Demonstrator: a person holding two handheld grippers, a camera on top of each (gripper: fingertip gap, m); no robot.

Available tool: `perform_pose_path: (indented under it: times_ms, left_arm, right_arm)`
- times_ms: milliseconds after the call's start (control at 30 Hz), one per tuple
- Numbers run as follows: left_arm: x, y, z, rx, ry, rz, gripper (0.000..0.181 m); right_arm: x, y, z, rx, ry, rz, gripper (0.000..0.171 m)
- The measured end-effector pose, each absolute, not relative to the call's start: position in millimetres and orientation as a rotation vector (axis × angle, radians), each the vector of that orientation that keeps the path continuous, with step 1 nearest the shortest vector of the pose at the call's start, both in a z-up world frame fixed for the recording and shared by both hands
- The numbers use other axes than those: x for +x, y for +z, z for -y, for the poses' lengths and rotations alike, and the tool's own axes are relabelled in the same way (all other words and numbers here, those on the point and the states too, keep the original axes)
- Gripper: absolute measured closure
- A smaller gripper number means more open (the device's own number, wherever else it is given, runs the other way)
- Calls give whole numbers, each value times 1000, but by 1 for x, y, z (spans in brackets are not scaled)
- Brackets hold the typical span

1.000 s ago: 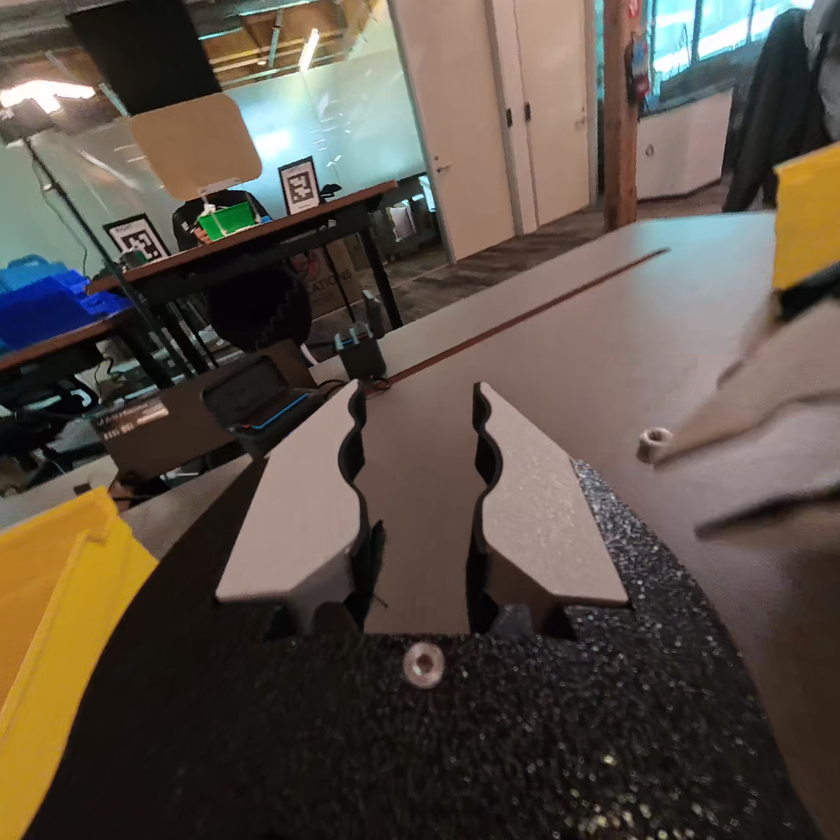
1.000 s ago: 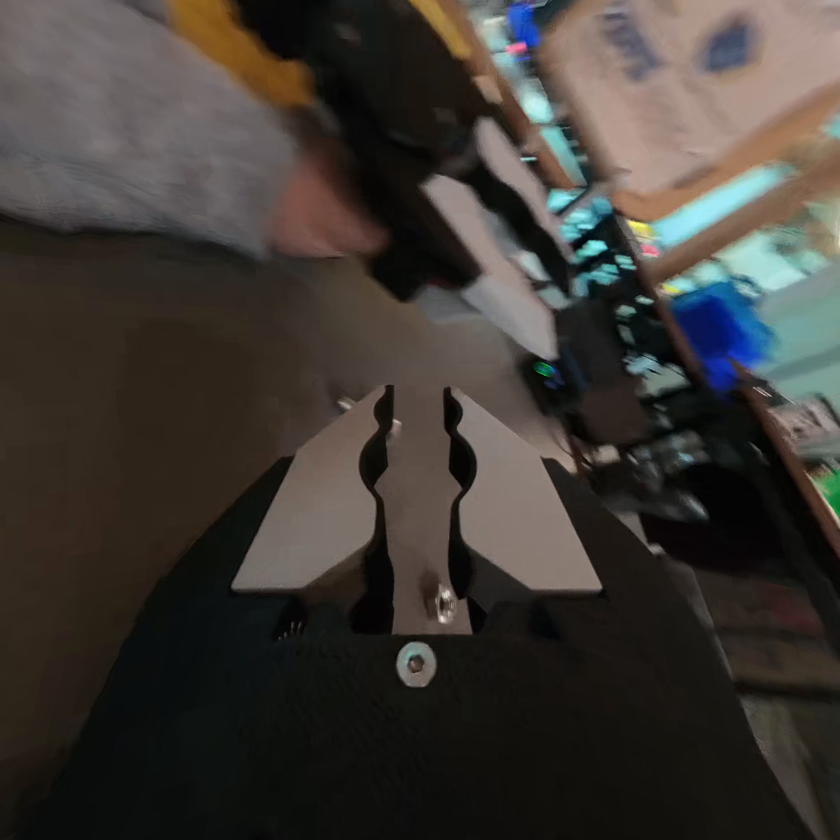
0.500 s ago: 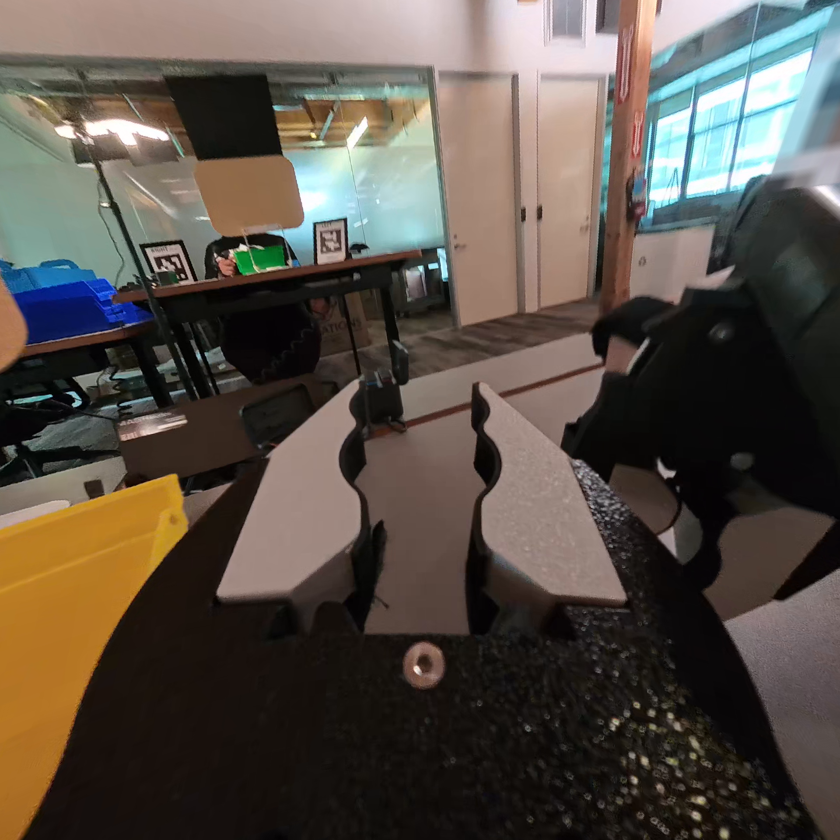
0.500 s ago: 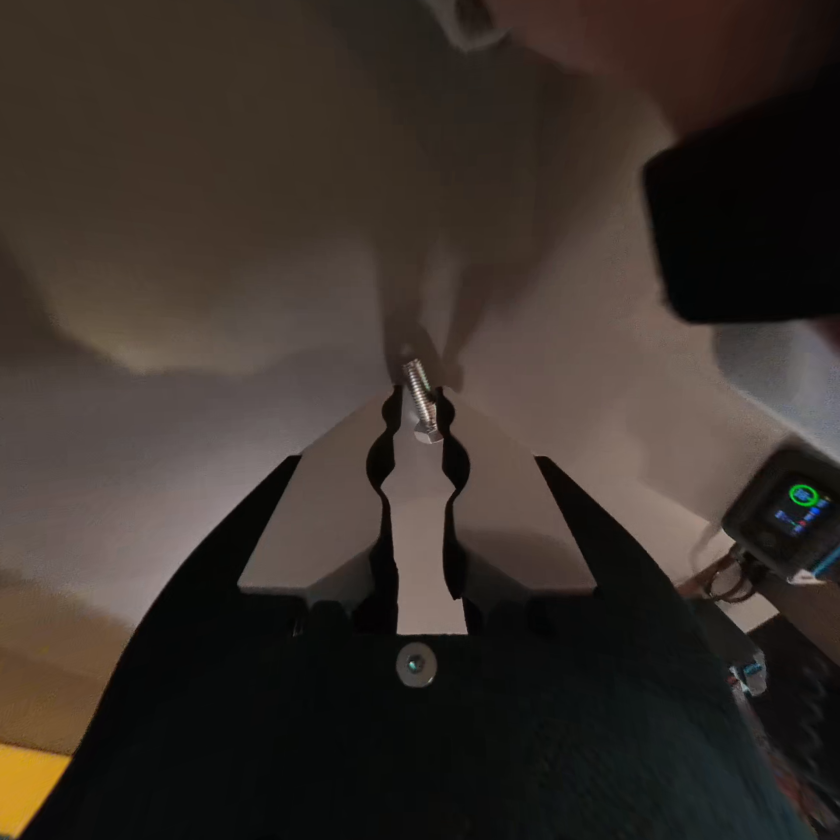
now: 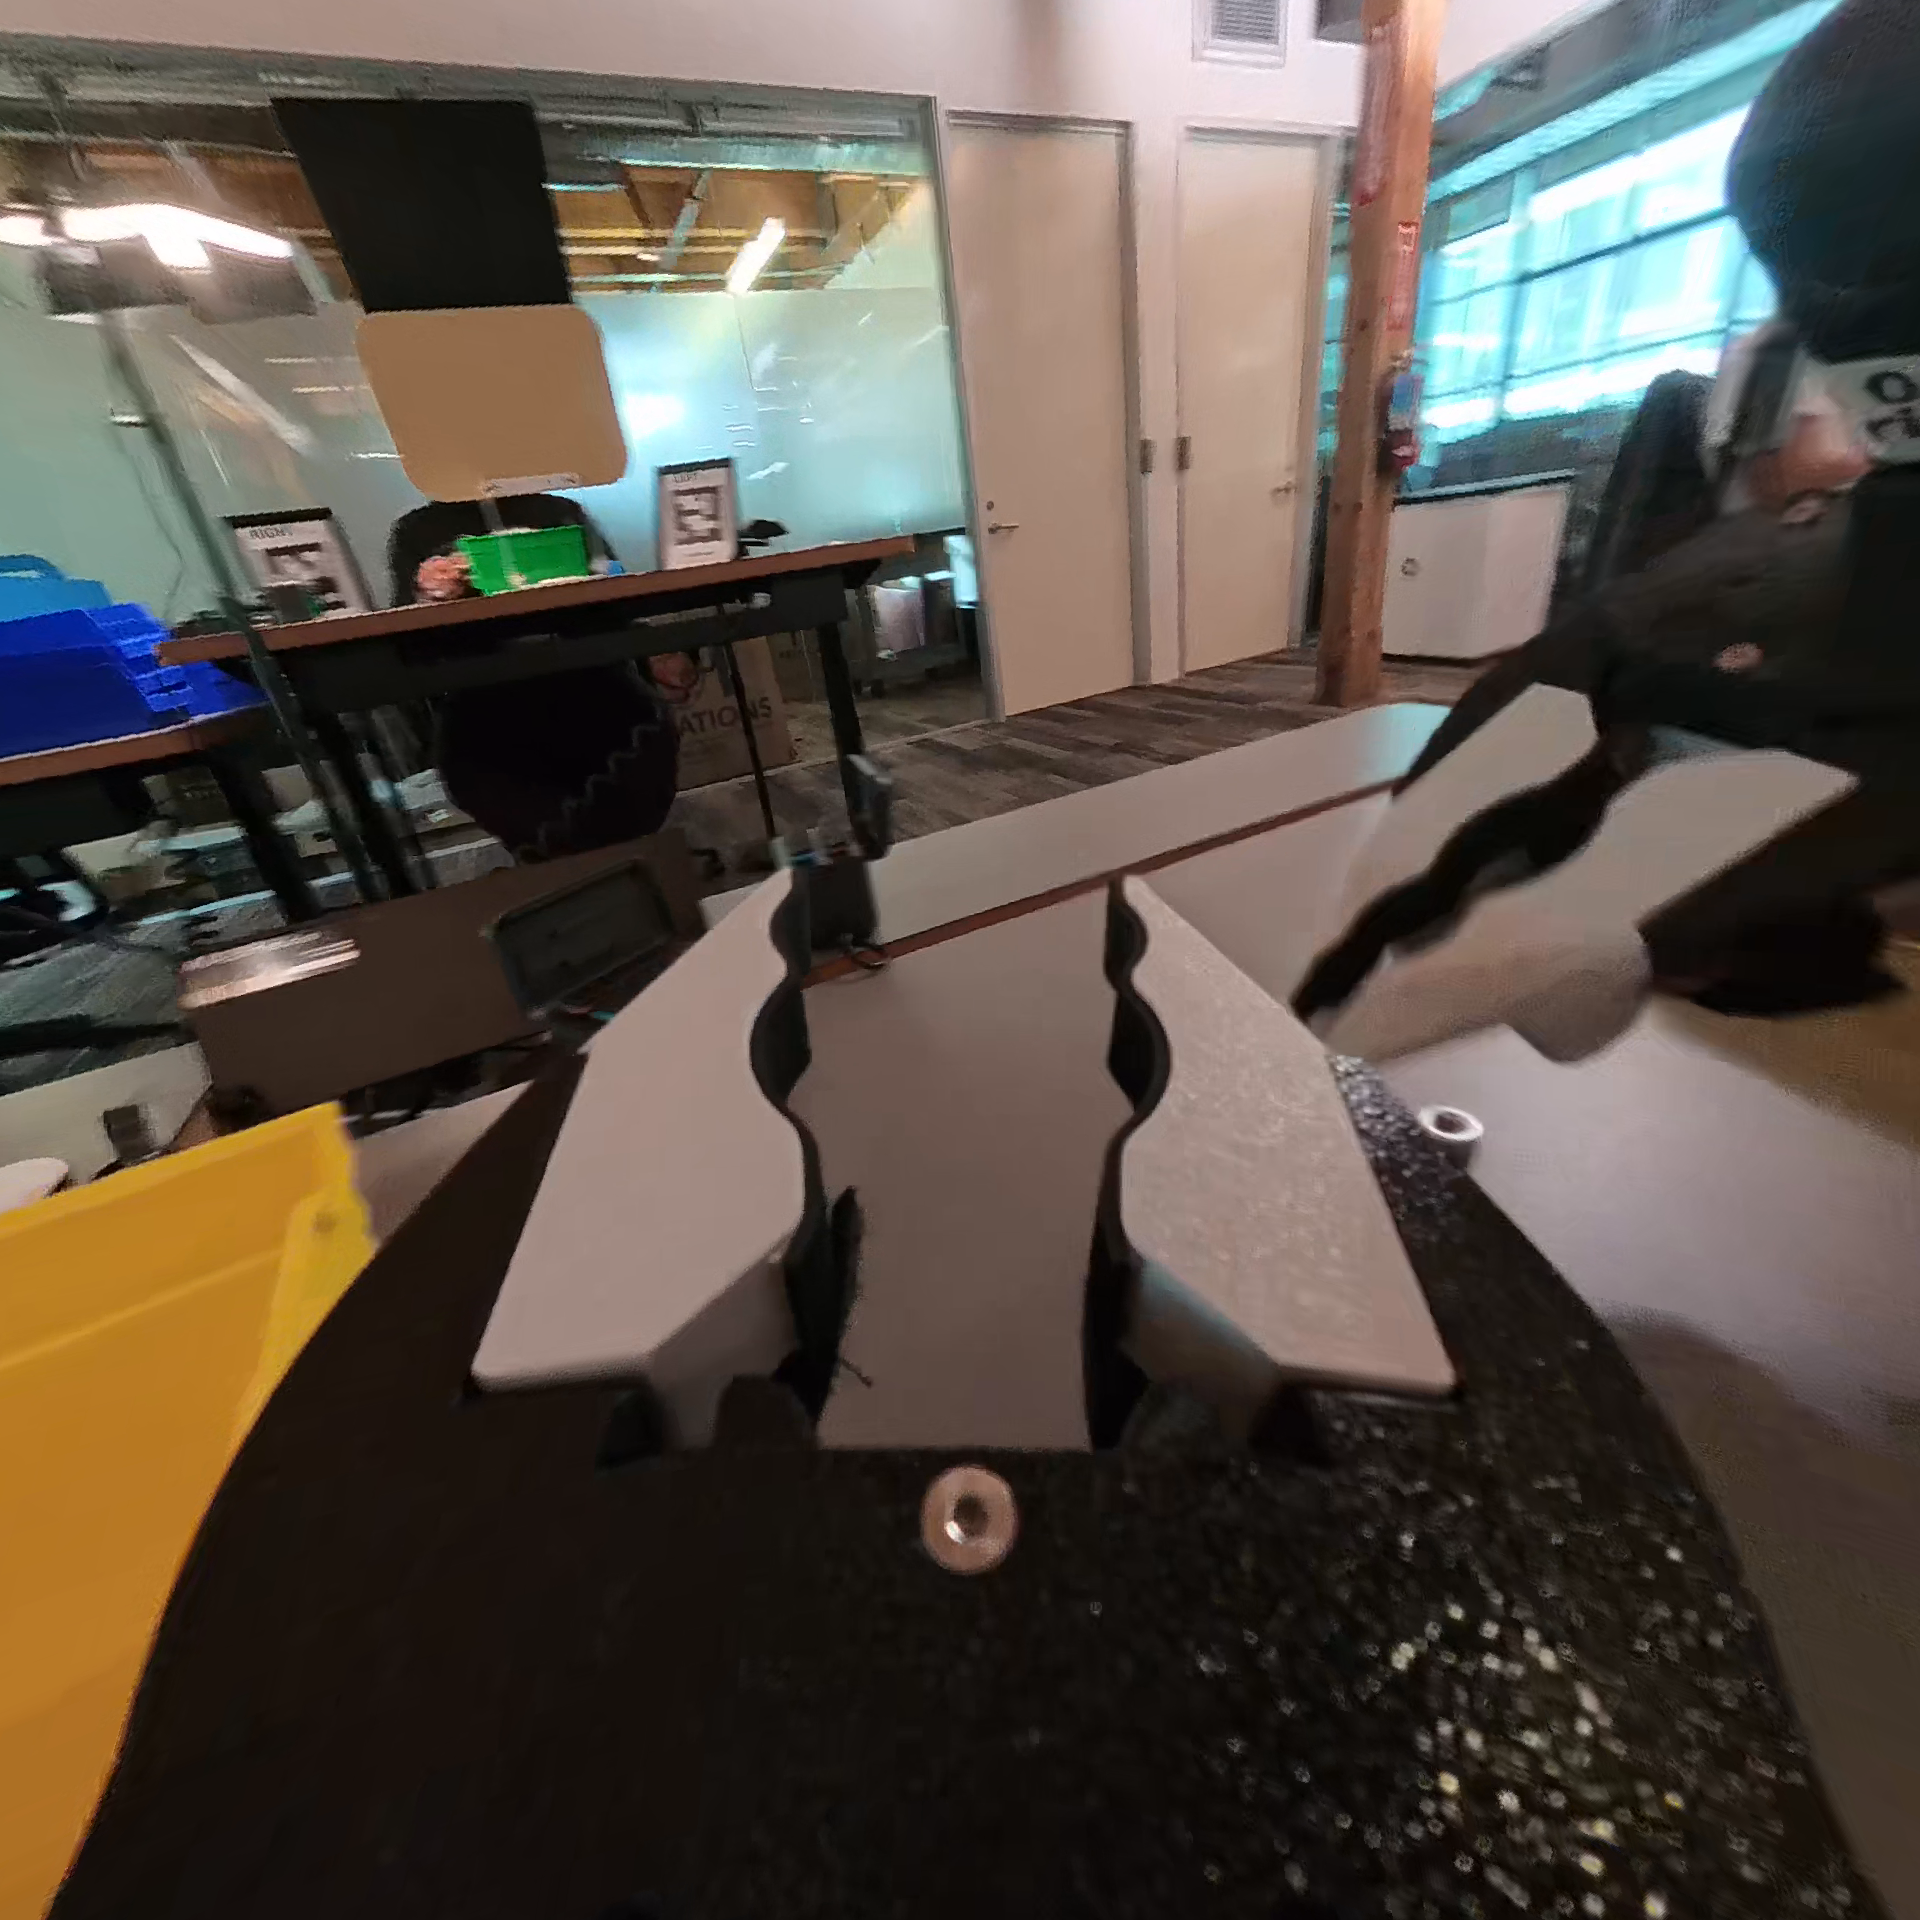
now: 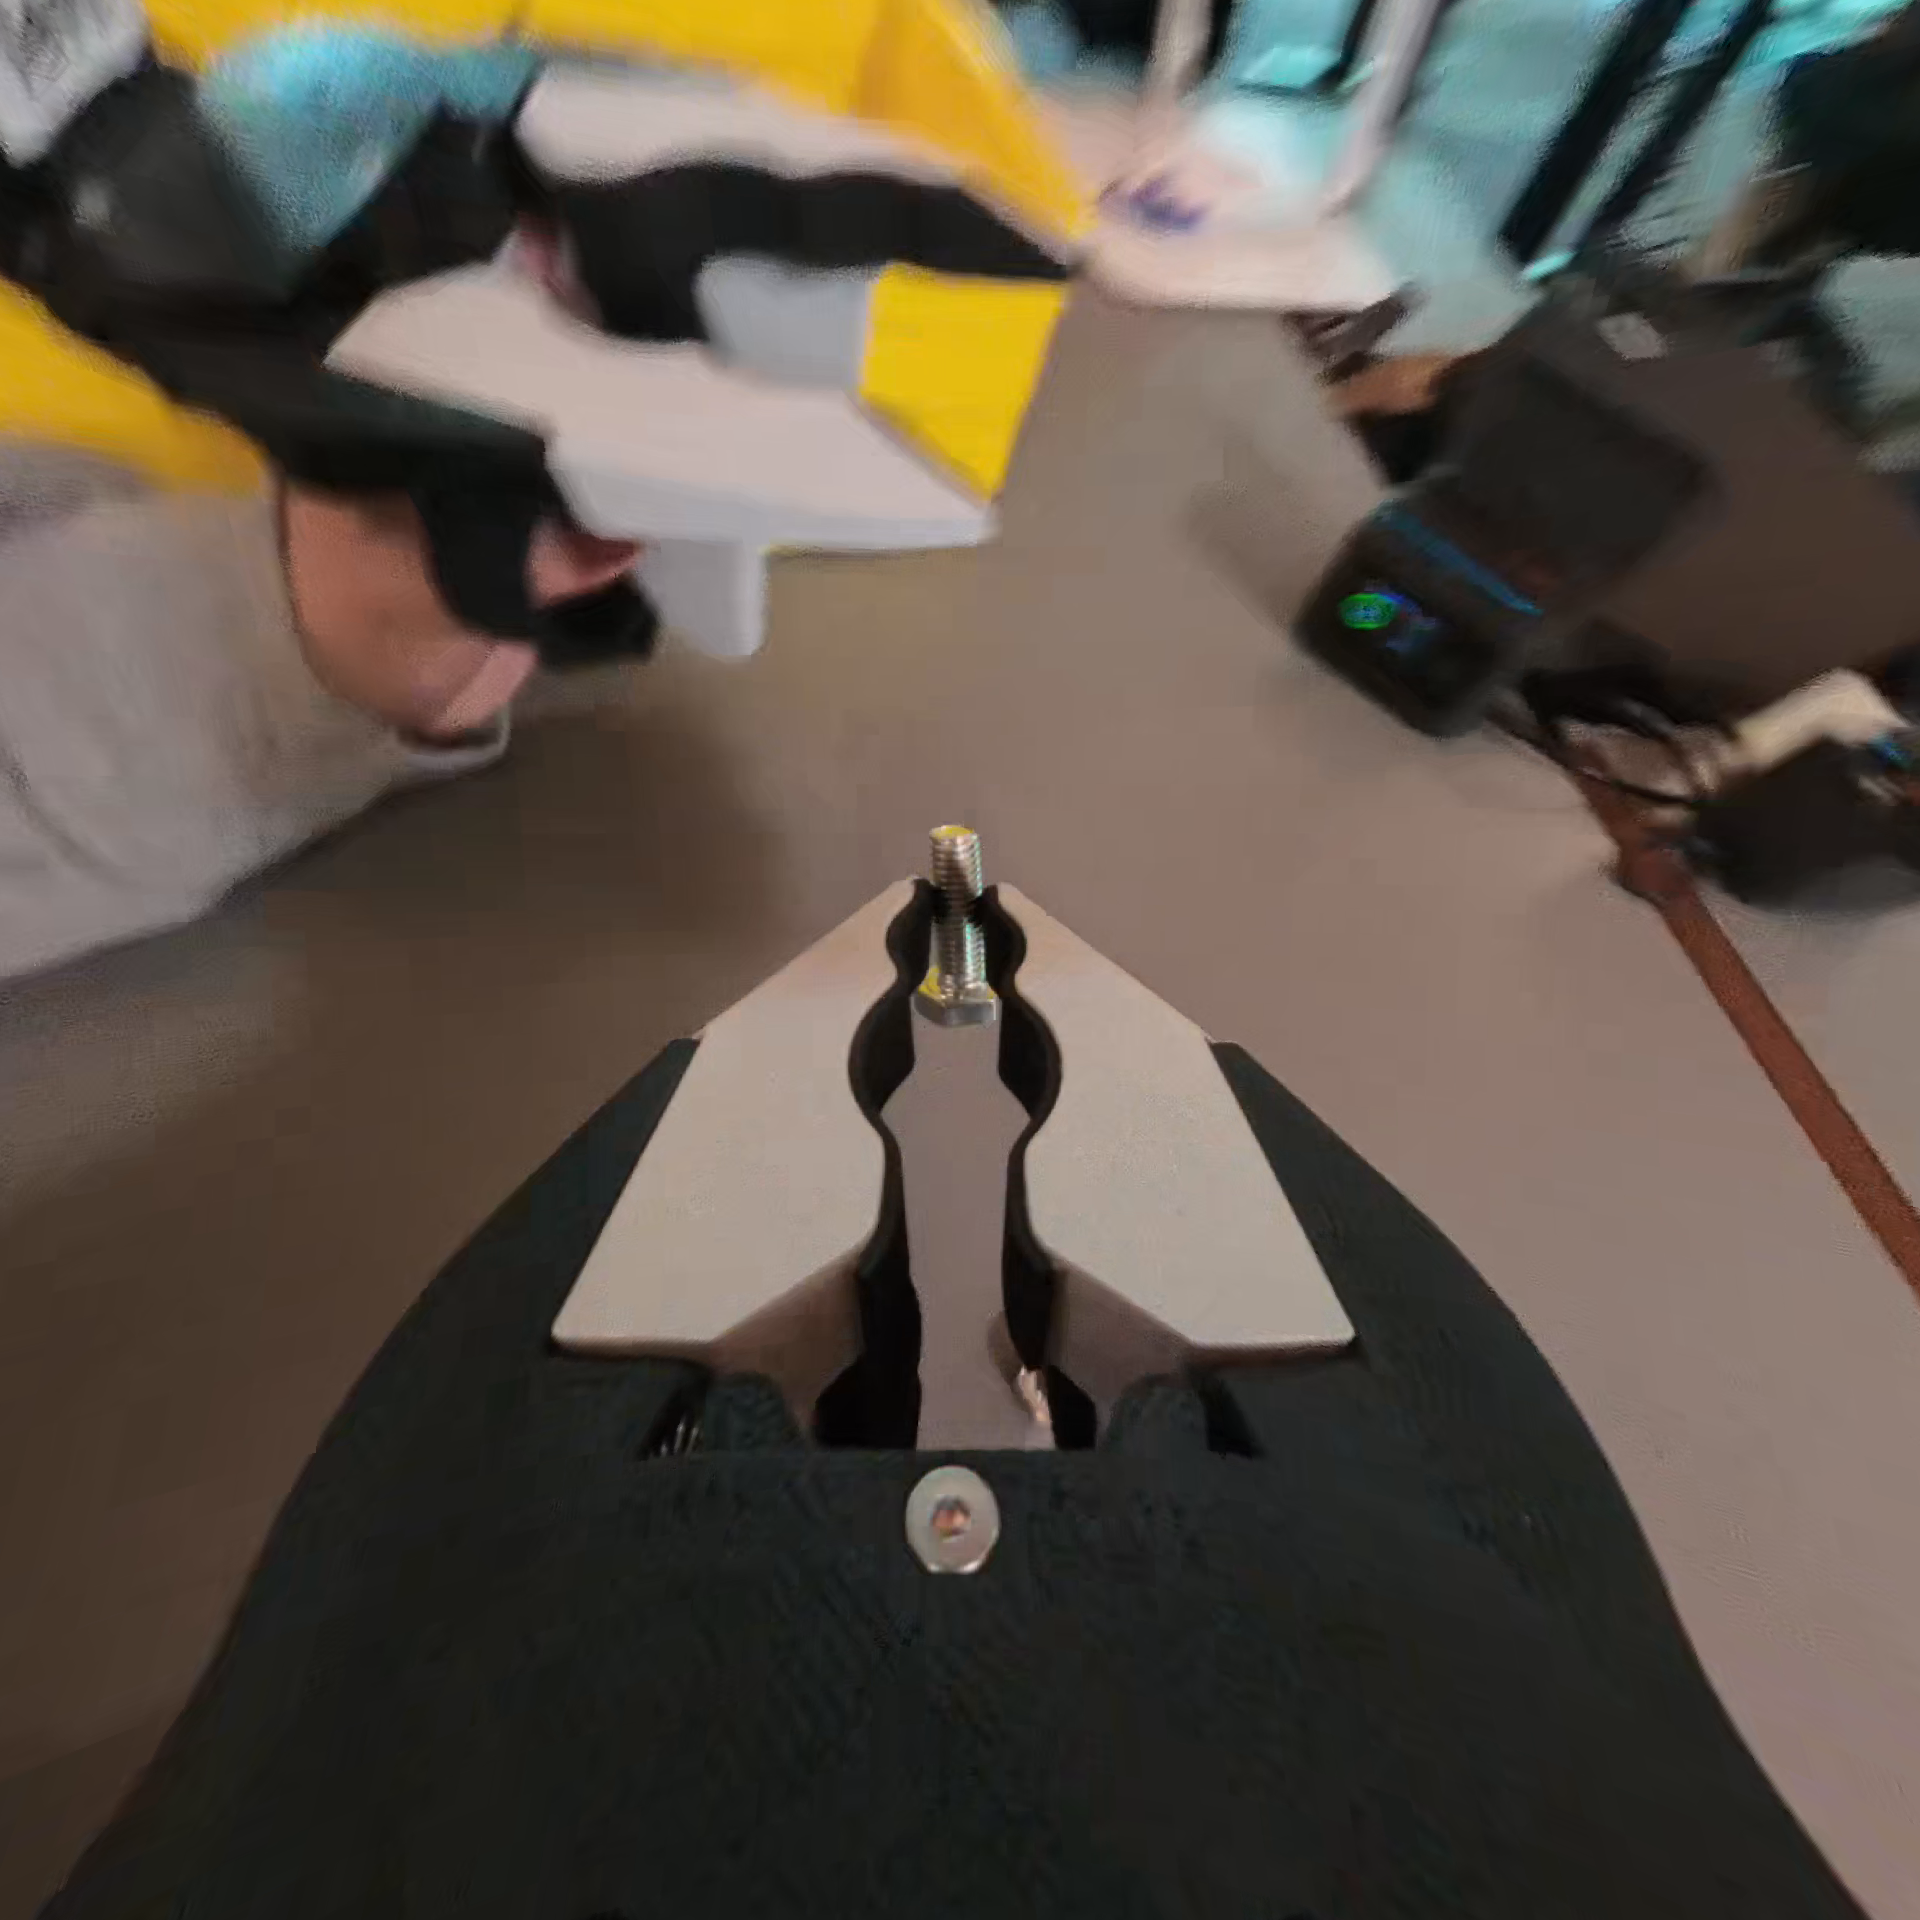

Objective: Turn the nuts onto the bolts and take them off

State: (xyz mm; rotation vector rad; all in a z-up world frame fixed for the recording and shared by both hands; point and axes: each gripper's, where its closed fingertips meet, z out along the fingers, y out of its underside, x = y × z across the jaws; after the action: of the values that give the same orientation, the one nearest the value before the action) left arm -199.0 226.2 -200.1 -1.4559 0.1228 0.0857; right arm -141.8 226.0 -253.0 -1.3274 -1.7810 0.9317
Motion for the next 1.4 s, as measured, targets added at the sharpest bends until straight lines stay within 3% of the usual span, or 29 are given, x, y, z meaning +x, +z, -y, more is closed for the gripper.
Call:
perform_pose_path:
  times_ms: [33, 200, 300, 433, 533, 967, 1300, 1400]
  left_arm:
    - [-189, -202, -228, -1464, 50, -165, 126]
    - [-120, -220, -229, -1520, -295, -453, 119]
    - [-96, -234, -230, -1573, -400, -512, 118]
    - [-69, -240, -226, -1575, -421, -607, 135]
    - [-48, -241, -214, -1544, -600, -696, 132]
    - [-63, -226, -215, -1485, -640, -584, 164]
    - [-70, -224, -216, -1496, -643, -546, 164]
    - [-96, -233, -229, -1563, -462, -465, 164]
  right_arm:
    - [-135, -247, -232, -1347, 994, 1665, 163]
    - [-100, -212, -226, -1200, 1487, 1266, 164]
    - [-89, -211, -227, -1158, 1542, 1203, 164]
    - [-89, -206, -216, -1090, 1567, 1260, 164]
    - [-86, -203, -208, -1047, 1647, 1266, 164]
    - [-86, -201, -206, -1021, 1765, 1214, 164]
    - [-86, -199, -216, -1034, 1720, 1157, 163]
    - [-85, -208, -253, -1196, 1440, 1058, 147]
